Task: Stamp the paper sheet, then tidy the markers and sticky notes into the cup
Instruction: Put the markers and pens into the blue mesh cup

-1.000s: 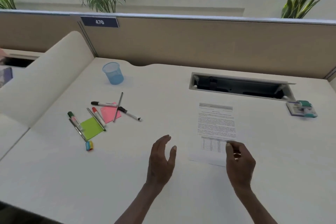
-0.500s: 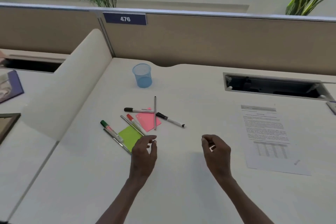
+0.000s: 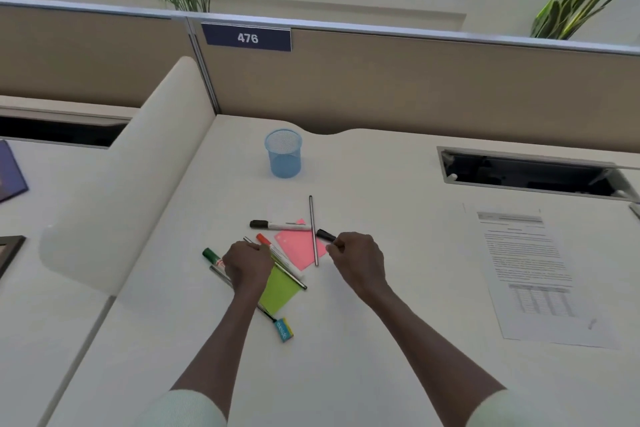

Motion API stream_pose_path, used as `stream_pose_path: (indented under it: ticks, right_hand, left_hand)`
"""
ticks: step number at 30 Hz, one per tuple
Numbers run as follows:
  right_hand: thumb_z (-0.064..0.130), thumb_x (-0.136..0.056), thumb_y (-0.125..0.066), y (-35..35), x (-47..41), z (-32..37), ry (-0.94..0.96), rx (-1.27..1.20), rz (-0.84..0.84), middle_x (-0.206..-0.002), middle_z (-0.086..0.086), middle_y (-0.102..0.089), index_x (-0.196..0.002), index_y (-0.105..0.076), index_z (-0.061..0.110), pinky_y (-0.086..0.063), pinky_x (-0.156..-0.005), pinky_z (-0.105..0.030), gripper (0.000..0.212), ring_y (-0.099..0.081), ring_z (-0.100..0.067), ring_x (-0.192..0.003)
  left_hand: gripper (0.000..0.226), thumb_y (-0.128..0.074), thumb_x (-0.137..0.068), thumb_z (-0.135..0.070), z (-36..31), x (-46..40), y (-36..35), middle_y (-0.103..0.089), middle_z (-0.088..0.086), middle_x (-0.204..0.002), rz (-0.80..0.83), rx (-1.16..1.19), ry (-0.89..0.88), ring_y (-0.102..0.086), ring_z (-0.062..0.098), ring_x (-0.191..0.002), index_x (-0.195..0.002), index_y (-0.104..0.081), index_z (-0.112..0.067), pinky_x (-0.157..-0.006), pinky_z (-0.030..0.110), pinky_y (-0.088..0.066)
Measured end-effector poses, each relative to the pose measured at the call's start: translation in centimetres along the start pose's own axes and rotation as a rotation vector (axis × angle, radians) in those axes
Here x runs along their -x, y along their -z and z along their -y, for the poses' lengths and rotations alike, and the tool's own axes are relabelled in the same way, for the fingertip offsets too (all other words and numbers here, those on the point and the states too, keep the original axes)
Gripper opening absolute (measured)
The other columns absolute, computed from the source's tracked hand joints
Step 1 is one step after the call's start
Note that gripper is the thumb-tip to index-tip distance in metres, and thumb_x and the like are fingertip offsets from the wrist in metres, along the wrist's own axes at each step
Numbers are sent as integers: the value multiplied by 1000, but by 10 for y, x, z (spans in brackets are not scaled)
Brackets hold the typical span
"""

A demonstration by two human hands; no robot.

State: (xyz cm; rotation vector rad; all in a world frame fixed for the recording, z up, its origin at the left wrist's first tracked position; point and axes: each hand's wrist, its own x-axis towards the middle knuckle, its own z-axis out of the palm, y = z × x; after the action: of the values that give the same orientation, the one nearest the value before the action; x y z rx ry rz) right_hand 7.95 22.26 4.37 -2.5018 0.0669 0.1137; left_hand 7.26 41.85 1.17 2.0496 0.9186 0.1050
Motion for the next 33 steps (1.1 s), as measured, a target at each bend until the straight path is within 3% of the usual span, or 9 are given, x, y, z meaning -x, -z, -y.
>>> stream_pose_path:
  ticks: [7, 10, 13, 17, 20, 23, 26, 30, 33]
  right_hand:
    - [32, -87, -55, -34, -24, 14, 87, 197, 88, -93, -9, -69, -91, -66, 15, -37, -64, -33, 21, -63, -31, -92]
    - [32, -86, -54, -42, -27, 14, 99, 234, 106, -89, -9, -68, -89, -62, 14, -33, -61, -32, 20, -63, -32, -88]
    - [28, -84, -53, -47, -26, 18, 69, 225, 118, -85, -8, -66, -84, -59, 14, -31, -59, -32, 14, -62, -32, -83]
    - [21, -80, -53, -46, -24, 22, 29, 209, 132, -83, -9, -66, -83, -58, 13, -31, -58, -31, 10, -62, -33, -79]
    - [19, -79, -53, -39, -21, 22, 7, 210, 146, -72, -6, -55, -74, -51, 12, -31, -57, -33, 9, -53, -32, -70]
    - [22, -78, -54, -33, -17, 22, -27, 201, 139, -64, -2, -47, -63, -43, 13, -27, -52, -32, 20, -48, -29, -65]
    - [25, -77, -53, -26, -13, 23, -56, 183, 106, -57, 0, -43, -59, -41, 14, -21, -47, -30, 25, -49, -29, -63]
    - [27, -80, -54, -8, -6, 24, -64, 83, -19, -66, -3, -62, -69, -60, 12, -42, -54, -32, 20, -59, -28, -68]
    - [26, -79, -60, 14, -7, 25, -57, -90, -165, -67, 1, -68, -71, -67, 14, -48, -60, -32, 16, -61, -22, -65]
  left_hand:
    - [31, -71, -81, -28, -3, -10, 1, -69, 4, -54, 51, 50, 110, -68, 22, -63, -56, -72, -9, -67, 30, -55]
    - [30, -74, -81, -29, -1, -12, 2, -71, 5, -57, 74, 70, 119, -71, 21, -65, -57, -71, -12, -69, 31, -56]
    - [28, -76, -79, -24, 3, -14, 3, -70, 6, -54, 105, 39, 118, -69, 21, -61, -55, -70, -10, -62, 29, -54]
    - [23, -79, -69, -20, -3, -18, 6, -61, 6, -52, 125, -86, 171, -62, 24, -60, -62, -68, -1, -46, 22, -32]
    - [24, -74, -65, -23, -11, -18, 6, -68, 9, -58, 116, -96, 191, -67, 27, -67, -65, -68, 1, -50, 24, -41]
    - [30, -74, -69, -27, -15, -16, 5, -62, 8, -55, 117, -108, 188, -63, 27, -65, -63, -62, -1, -49, 24, -36]
    - [40, -75, -70, -36, -14, -17, 7, -67, 15, -72, 117, -132, 204, -64, 32, -74, -72, -62, 2, -56, 28, -40]
    - [53, -64, -72, -53, -19, -13, 28, -70, 13, -69, 120, -163, 116, -67, 31, -72, -66, -67, 0, -56, 28, -43]
    - [35, -63, -71, -47, -37, -8, 55, -70, 4, -63, 49, -126, -44, -68, 26, -72, -64, -68, -13, -70, 32, -52]
